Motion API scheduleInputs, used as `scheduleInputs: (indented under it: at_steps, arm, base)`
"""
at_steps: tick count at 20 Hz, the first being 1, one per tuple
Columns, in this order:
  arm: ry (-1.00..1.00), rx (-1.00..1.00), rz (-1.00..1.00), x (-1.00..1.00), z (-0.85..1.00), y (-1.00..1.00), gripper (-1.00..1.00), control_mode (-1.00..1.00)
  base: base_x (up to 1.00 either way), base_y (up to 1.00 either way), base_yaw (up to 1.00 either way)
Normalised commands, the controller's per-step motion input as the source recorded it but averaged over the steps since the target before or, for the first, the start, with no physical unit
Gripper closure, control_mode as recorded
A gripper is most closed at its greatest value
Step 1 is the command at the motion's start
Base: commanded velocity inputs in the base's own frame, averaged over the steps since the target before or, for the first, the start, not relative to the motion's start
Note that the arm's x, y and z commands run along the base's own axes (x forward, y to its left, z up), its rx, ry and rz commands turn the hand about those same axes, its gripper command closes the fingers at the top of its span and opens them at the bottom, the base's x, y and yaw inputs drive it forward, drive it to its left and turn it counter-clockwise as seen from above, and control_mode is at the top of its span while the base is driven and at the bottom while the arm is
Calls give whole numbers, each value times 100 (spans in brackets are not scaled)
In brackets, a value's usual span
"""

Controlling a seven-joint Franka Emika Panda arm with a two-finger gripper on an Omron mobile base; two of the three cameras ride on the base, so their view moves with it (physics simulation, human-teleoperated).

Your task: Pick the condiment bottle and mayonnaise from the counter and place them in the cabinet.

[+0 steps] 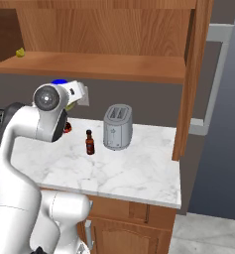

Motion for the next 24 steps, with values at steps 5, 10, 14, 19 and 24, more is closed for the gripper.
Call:
scheduleInputs:
  at_steps: [5,10,14,19,24]
  arm:
    - [-12,0,-1,-15,27,-18,100,-100]
    - [-20,0,-4,-14,53,-12,100,-100]
    - [-10,0,-2,11,56,1,100,-100]
    - [-4,0,0,21,58,0,100,-100]
    - [6,0,0,43,52,0,100,-100]
  base:
    - [0,0,0]
    - [0,0,0]
    - [0,0,0]
    - [0,0,0]
    - [0,0,0]
